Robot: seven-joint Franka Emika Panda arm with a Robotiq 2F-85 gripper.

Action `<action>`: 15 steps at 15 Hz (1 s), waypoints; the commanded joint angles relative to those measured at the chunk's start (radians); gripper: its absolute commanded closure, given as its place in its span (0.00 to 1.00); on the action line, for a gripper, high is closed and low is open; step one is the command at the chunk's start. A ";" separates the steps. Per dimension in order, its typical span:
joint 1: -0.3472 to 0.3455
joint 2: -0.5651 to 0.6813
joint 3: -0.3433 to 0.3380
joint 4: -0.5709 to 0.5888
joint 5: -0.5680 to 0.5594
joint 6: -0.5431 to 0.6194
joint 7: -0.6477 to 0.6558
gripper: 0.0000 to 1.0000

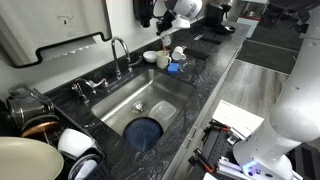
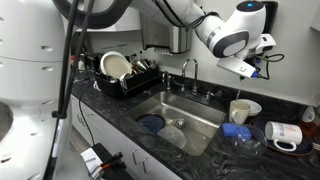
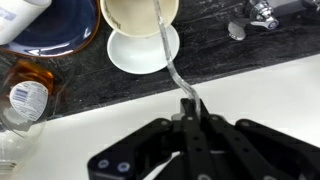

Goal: Remove the clear fork from the mug and put it in the sink.

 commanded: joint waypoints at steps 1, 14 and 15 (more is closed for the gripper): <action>-0.021 -0.078 0.008 -0.039 0.139 -0.090 -0.062 0.99; 0.107 -0.263 -0.119 -0.367 0.181 -0.290 -0.254 0.99; 0.123 -0.268 -0.119 -0.402 0.184 -0.264 -0.262 0.99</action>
